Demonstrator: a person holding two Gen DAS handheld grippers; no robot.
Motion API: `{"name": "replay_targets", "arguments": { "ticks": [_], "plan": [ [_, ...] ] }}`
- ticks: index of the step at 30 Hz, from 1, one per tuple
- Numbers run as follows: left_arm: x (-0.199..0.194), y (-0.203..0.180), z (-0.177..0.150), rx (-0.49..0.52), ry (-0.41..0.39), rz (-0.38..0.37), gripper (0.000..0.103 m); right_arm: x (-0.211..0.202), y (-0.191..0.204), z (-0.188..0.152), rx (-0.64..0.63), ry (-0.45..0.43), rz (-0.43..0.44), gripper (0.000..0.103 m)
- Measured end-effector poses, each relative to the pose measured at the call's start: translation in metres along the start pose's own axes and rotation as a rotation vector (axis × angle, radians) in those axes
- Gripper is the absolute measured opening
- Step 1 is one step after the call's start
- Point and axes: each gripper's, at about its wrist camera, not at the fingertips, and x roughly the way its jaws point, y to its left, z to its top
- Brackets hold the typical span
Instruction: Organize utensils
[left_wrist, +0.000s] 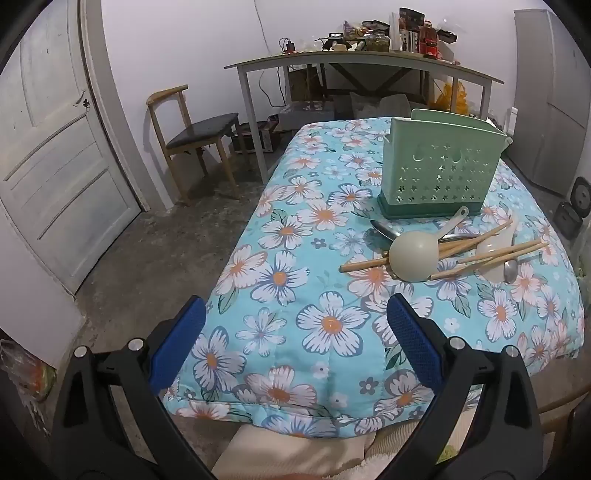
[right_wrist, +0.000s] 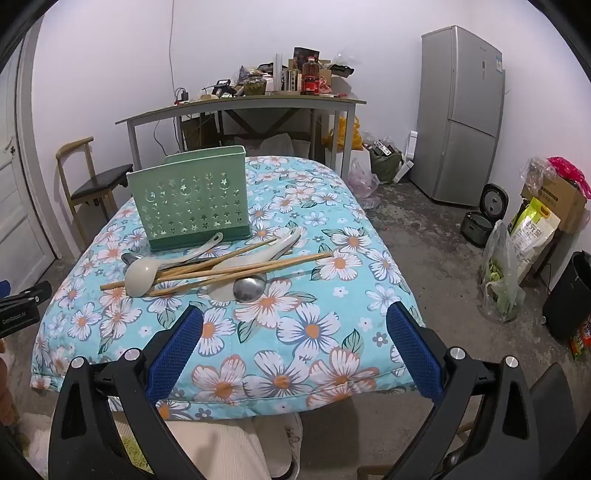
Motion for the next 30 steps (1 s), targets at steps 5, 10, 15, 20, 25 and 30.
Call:
{"name": "replay_targets", "arguments": {
  "ticks": [5, 10, 15, 20, 25, 30],
  "plan": [
    [0.0007, -0.0004, 0.0002, 0.002, 0.011, -0.003, 0.095, 0.0007, 0.0004, 0.0000, -0.004, 0.003, -0.003, 0.097],
    [0.0008, -0.0002, 0.0002, -0.001, 0.010, -0.006, 0.095, -0.0002, 0.0006, -0.0001, -0.003, 0.001, 0.000, 0.097],
    [0.0008, -0.0041, -0.0001, -0.001, 0.007, -0.002, 0.095, 0.0007, 0.0005, -0.0002, -0.002, 0.003, 0.000, 0.097],
    [0.0038, -0.0061, -0.0010, -0.002, 0.010, -0.004, 0.095, 0.0008, 0.0009, -0.0005, -0.001, 0.003, 0.002, 0.097],
    [0.0024, -0.0028, -0.0011, 0.000, 0.010, -0.011, 0.095, 0.0012, -0.0010, 0.0003, -0.002, 0.004, 0.001, 0.097],
    [0.0021, -0.0043, -0.0006, 0.012, 0.006, -0.014, 0.095, 0.0002, 0.0006, -0.0008, 0.000, 0.003, -0.001, 0.097]
  ]
}}
